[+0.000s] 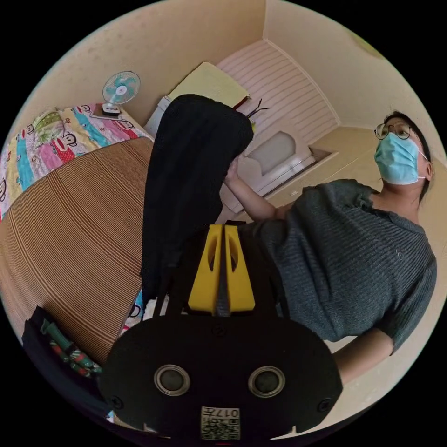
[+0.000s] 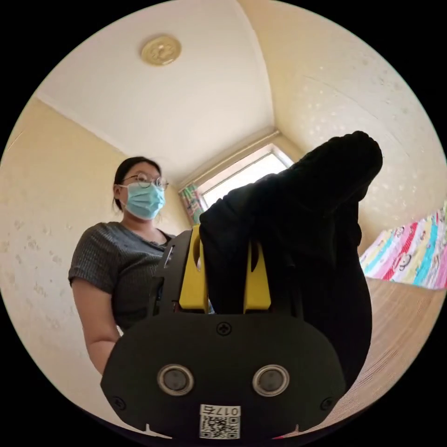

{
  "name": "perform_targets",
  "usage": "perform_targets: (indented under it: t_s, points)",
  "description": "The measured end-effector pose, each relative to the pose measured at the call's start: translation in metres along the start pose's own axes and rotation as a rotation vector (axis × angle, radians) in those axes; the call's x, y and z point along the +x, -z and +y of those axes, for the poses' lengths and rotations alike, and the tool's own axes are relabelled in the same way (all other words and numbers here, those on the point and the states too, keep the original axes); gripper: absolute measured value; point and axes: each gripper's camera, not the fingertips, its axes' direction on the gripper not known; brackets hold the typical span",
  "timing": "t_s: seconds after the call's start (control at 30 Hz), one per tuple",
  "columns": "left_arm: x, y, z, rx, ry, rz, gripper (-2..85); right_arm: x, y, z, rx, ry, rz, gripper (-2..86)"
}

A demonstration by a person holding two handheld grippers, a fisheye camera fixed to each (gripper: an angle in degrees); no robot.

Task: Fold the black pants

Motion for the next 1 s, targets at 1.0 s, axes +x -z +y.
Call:
perform_targets:
  t_s: [1.0]
  points:
    - [-0.031, -0.068, -0.137, 0.217, -0.202, 0.688, -0.9, -0.047, -0.120, 0.149, -0.225, -0.202, -0.228, 9.2]
